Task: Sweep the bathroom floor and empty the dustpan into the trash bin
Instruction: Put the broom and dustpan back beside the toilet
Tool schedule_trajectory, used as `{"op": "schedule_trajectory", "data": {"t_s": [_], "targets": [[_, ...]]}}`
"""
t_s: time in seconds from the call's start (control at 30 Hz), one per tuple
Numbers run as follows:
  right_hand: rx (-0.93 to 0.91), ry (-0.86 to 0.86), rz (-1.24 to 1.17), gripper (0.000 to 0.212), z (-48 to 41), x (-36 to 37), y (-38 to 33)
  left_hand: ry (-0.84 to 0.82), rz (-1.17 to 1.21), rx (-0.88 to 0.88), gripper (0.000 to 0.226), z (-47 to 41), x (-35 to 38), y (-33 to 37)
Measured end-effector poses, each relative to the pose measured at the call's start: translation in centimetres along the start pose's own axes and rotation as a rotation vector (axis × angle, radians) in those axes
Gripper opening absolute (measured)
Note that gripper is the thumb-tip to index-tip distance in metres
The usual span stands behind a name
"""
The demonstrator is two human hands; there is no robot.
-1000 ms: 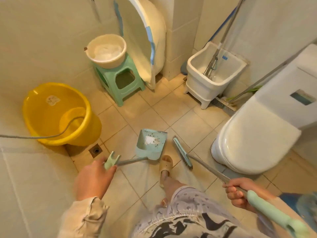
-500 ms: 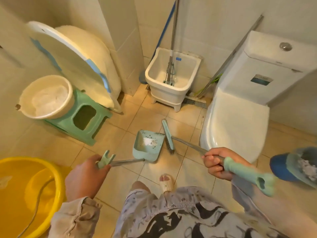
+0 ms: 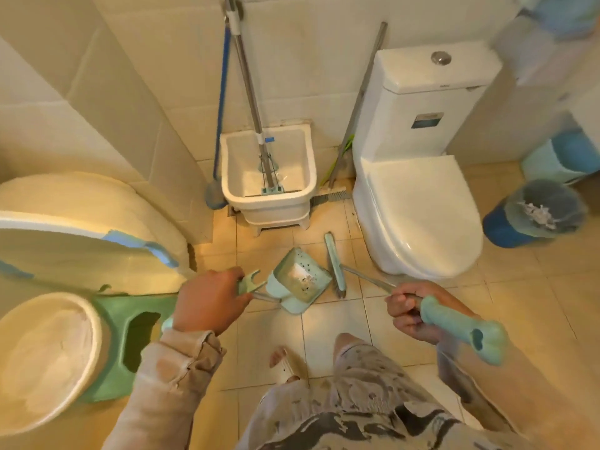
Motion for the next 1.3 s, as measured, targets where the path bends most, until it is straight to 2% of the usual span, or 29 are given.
{"op": "schedule_trajectory", "data": {"t_s": [0.3, 0.5, 0.6, 0.67, 0.7, 0.8, 0.97, 1.07, 1.17, 1.3], "targets": [[-0.140, 0.101, -0.202, 0.035, 0.5, -0.3, 0.0, -0.049, -0.355, 0.509, 0.035, -10.9, -4.6, 7.2], [-0.205, 0.037, -0.399, 0.018, -1.9, 1.6, -4.7, -0.139, -0.551, 0.700, 0.032, -16.6, -6.5, 13.4], [-0.297, -0.027, -0.468, 0.028, -3.2, 3.6, -7.8, -0.167, -0.688, 0.788, 0.036, -18.8, -7.4, 16.0], [-0.351, -0.040, -0.559, 0.017, -3.9, 4.2, -9.7, -0.173, -0.771, 0.833, 0.036, -20.2, -8.3, 17.7], [-0.379, -0.029, -0.592, 0.022, -4.2, 4.1, -10.6, -0.175, -0.810, 0.846, 0.037, -20.9, -8.7, 18.5], [-0.438, -0.029, -0.701, 0.036, -4.8, 4.5, -13.2, -0.142, -0.901, 0.924, 0.037, -23.1, -10.0, 21.0], [-0.493, -0.073, -0.801, 0.037, -6.1, 6.1, -16.9, -0.006, -0.965, 1.113, 0.030, -26.7, -13.0, 24.1], [-0.502, -0.071, -0.902, 0.035, -7.5, 6.5, -18.2, 0.264, -1.106, 1.292, 0.027, -27.8, -14.2, 25.4], [-0.485, -0.086, -0.963, 0.034, -8.9, 7.6, -19.5, 0.147, -1.136, 1.213, 0.029, -32.5, -13.7, 25.0], [-0.467, -0.038, -1.045, 0.031, -11.2, 9.8, -21.6, 0.117, -1.132, 1.287, 0.030, -36.4, -14.7, 25.7]]}}
Point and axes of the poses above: each hand's wrist, its own z-axis away from the middle knuckle, its own x-axis out of the palm, y = z × x, the point moved 8 cm from there along -z, towards the middle knuckle, and after that the axes turned 8 degrees about -y, right-handed, at the moved point
